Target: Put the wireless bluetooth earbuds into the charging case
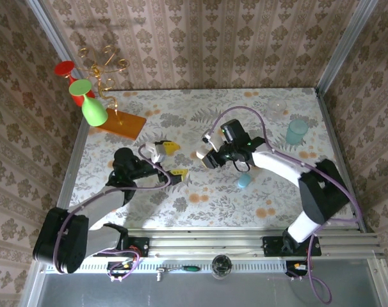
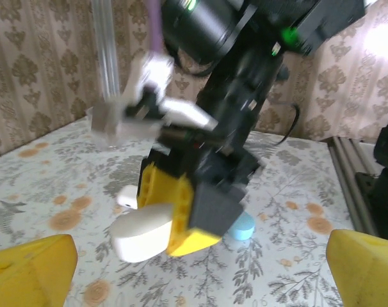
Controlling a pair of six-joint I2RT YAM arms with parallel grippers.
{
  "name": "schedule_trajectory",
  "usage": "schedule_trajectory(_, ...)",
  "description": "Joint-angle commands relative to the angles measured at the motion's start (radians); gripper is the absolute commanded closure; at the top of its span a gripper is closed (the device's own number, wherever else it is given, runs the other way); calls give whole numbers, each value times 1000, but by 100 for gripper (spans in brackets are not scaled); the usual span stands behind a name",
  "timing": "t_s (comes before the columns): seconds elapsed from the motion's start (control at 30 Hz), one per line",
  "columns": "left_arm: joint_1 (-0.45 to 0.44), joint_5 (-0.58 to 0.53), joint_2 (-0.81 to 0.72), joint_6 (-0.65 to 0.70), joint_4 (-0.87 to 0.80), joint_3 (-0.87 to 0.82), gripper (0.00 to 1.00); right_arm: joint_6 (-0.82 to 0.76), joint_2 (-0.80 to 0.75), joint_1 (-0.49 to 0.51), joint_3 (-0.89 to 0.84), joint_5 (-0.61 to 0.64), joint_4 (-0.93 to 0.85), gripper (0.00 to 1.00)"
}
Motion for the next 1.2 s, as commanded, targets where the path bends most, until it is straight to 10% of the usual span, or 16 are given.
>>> schedule_trajectory(0.0, 5, -68, -58, 134, -169, 4, 0, 256, 96, -3, 23, 192, 110, 65)
schedule_trajectory(0.37, 8, -179, -121, 138, -217, -28, 0, 366, 301, -2, 114, 443, 121, 49)
schedule_trajectory(0.53, 8, -367, -126, 57, -233, -32, 0, 411, 217, -6, 54, 526, 155, 27)
schedule_trajectory(0.8, 10, -416, -103, 56, -255, -19, 0, 744, 8, -39, -86, 873, 8, 24)
schedule_trajectory(1.17, 10, -388, -54, 66, -238, 1, 0, 853, 26, -111, -126, 777, -48, 23)
